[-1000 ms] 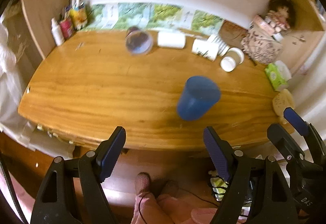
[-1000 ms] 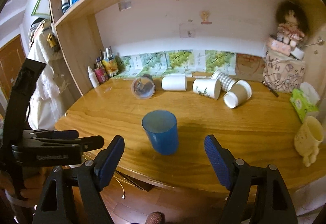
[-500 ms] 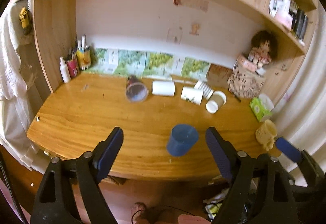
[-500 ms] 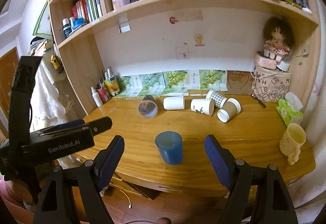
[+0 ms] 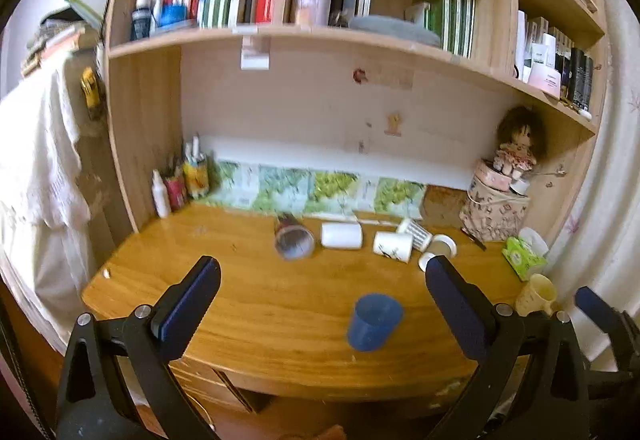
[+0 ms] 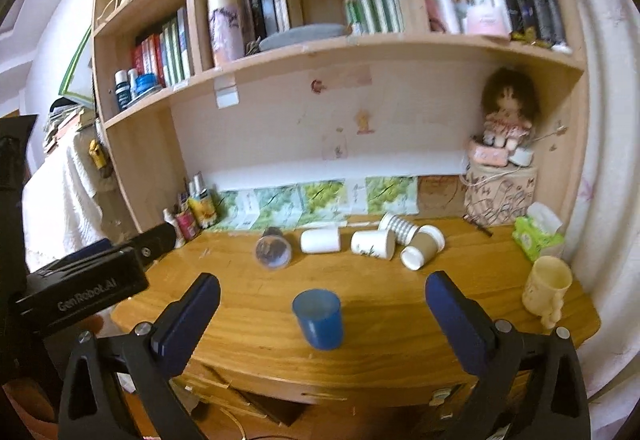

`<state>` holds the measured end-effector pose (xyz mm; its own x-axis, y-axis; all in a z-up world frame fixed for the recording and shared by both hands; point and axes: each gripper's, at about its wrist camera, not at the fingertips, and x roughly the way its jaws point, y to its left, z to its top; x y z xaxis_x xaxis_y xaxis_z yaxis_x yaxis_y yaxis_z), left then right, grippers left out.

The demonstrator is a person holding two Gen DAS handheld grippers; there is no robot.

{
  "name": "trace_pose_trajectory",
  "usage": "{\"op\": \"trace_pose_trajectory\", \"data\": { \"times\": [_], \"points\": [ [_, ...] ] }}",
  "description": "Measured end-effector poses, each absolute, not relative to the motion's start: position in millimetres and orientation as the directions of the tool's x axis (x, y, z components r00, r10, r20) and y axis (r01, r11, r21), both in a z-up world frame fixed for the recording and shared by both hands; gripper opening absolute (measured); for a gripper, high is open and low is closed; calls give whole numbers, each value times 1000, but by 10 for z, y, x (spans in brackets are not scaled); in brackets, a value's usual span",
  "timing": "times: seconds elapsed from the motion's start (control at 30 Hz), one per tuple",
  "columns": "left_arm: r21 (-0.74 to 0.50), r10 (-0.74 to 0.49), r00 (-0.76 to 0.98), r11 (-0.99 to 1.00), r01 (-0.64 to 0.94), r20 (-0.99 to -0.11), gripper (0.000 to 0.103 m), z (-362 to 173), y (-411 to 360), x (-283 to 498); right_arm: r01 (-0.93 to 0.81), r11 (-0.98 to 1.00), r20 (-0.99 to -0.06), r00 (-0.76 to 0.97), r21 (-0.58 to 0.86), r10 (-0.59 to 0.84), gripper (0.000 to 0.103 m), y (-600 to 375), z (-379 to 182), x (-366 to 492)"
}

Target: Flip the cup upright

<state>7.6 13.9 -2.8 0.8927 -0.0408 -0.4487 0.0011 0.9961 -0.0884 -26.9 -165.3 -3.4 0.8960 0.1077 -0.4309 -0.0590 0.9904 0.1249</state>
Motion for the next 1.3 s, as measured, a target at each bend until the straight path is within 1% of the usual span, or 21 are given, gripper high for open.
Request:
{"op": "trace_pose_trajectory", "data": {
  "times": [0.17, 0.33, 0.47, 0.8, 1.3],
  "points": [
    [-35, -19, 926, 999, 6, -377, 103, 57, 73, -3, -43, 992, -390, 917, 119, 87, 103, -1674, 20, -319],
    [-2, -17, 947, 1000, 17, -320, 103, 135, 58, -86, -74, 988, -386, 914, 134, 121, 103, -1650, 24, -284],
    [3, -10, 947, 1000, 12, -320, 103, 141, 53, -81, -73, 989, -370, 922, 132, 117, 103, -1633, 47, -296],
    [1, -17, 945, 1000, 18, -327, 103, 138, 74, -42, -54, 991, -374, 922, 124, 97, 103, -1617, 59, -257],
    [-10, -27, 939, 1000, 25, -343, 103, 97, 101, 12, -62, 991, -387, 916, 120, 104, 103, -1626, 57, -220]
  ]
}}
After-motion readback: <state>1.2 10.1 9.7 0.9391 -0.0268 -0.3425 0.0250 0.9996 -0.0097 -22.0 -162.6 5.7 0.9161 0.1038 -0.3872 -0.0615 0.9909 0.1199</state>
